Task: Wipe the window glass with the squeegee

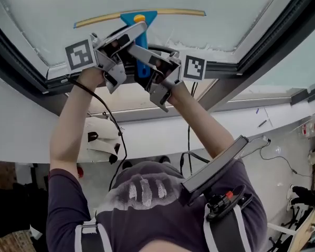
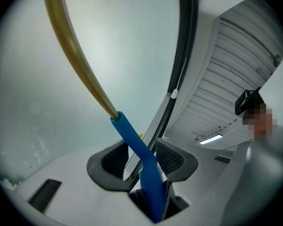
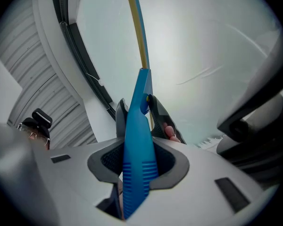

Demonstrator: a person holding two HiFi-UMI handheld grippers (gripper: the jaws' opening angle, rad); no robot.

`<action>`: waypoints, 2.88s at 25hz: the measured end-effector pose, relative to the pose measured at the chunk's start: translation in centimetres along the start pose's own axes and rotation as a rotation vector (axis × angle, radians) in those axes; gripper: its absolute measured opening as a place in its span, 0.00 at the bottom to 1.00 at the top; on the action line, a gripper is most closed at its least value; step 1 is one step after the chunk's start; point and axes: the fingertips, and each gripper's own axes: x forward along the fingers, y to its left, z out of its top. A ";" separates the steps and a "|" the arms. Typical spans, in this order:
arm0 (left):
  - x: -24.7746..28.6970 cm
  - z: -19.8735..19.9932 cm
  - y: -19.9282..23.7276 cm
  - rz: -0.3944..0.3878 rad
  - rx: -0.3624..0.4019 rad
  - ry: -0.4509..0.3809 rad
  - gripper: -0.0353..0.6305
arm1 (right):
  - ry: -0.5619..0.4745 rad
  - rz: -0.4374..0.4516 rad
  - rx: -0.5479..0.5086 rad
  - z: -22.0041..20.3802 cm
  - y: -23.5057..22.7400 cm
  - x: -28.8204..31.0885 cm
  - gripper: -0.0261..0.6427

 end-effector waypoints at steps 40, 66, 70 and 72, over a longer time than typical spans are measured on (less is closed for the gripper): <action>25.8 13.6 -15.6 -0.058 0.555 -0.152 0.27 | 0.065 0.191 -0.407 27.2 21.3 -4.6 0.21; 25.1 9.9 -11.8 -0.107 0.432 -0.035 0.27 | -0.028 0.028 -0.376 23.9 16.1 -7.3 0.21; 25.0 9.2 -10.9 -0.110 0.423 -0.013 0.27 | -0.051 0.015 -0.355 25.1 16.2 -7.6 0.21; 24.5 8.2 -10.4 -0.105 0.413 -0.011 0.27 | -0.053 0.006 -0.352 24.4 15.6 -8.1 0.21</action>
